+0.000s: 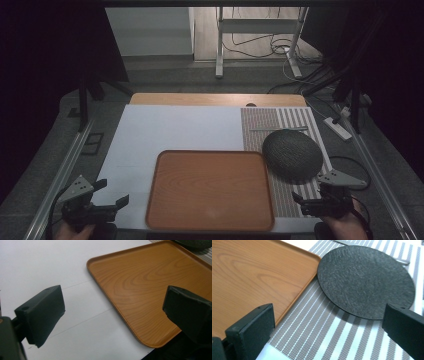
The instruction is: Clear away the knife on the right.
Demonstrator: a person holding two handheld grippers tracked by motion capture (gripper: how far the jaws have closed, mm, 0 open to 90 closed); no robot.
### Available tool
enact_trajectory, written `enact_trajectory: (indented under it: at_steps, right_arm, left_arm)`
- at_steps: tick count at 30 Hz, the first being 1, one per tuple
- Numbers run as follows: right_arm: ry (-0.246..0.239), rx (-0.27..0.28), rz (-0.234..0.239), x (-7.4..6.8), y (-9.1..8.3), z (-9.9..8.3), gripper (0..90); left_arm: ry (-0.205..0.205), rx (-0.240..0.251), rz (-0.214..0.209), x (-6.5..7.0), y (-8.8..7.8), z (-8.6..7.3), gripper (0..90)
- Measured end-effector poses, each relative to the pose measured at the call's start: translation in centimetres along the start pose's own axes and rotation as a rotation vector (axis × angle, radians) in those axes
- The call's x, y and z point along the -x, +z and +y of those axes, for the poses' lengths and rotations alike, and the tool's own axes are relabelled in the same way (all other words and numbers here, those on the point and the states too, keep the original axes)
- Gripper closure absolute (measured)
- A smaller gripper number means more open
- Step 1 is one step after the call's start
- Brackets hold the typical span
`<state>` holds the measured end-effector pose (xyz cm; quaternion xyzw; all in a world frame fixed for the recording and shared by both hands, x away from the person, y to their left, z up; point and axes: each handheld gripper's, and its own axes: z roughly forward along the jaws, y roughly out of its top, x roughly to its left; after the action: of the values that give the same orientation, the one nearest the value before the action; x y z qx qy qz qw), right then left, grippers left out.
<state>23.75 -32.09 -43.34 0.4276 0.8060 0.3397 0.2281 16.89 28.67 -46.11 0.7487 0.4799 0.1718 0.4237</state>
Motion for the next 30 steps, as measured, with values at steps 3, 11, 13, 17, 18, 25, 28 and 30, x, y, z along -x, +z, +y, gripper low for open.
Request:
enact_trajectory:
  at_steps: [3,11,13,17,18,25,28,30]
  right_arm:
    - [0.014,-0.008,0.007,0.12,0.09,0.02,0.0]
    - [0.002,-0.022,0.008,0.01,0.21,0.07,0.0]
    - [0.004,-0.035,0.014,0.05,0.34,0.11,0.0]
    - [0.001,-0.041,0.013,0.01,0.39,0.13,0.0]
    - [0.000,-0.044,0.011,0.00,0.41,0.13,0.0]
    - [-0.009,-0.058,0.007,-0.12,0.56,0.20,0.0]
    - [-0.005,-0.060,0.002,-0.07,0.55,0.22,0.0]
    - [0.002,-0.057,-0.004,-0.03,0.53,0.25,0.0]
  left_arm:
    - [-0.005,0.000,-0.003,-0.06,0.01,0.00,4.2]
    - [-0.004,-0.001,-0.002,-0.06,0.00,-0.01,4.2]
    - [-0.004,-0.002,-0.002,-0.06,0.01,-0.01,4.2]
    - [-0.004,-0.002,-0.003,-0.07,0.02,-0.01,4.2]
    - [-0.004,-0.003,-0.003,-0.07,0.03,0.00,4.2]
    - [-0.008,-0.004,-0.002,-0.08,0.06,0.01,4.2]
    - [-0.008,-0.004,-0.002,-0.08,0.05,0.00,4.2]
    - [-0.008,-0.004,-0.002,-0.09,0.05,0.00,4.2]
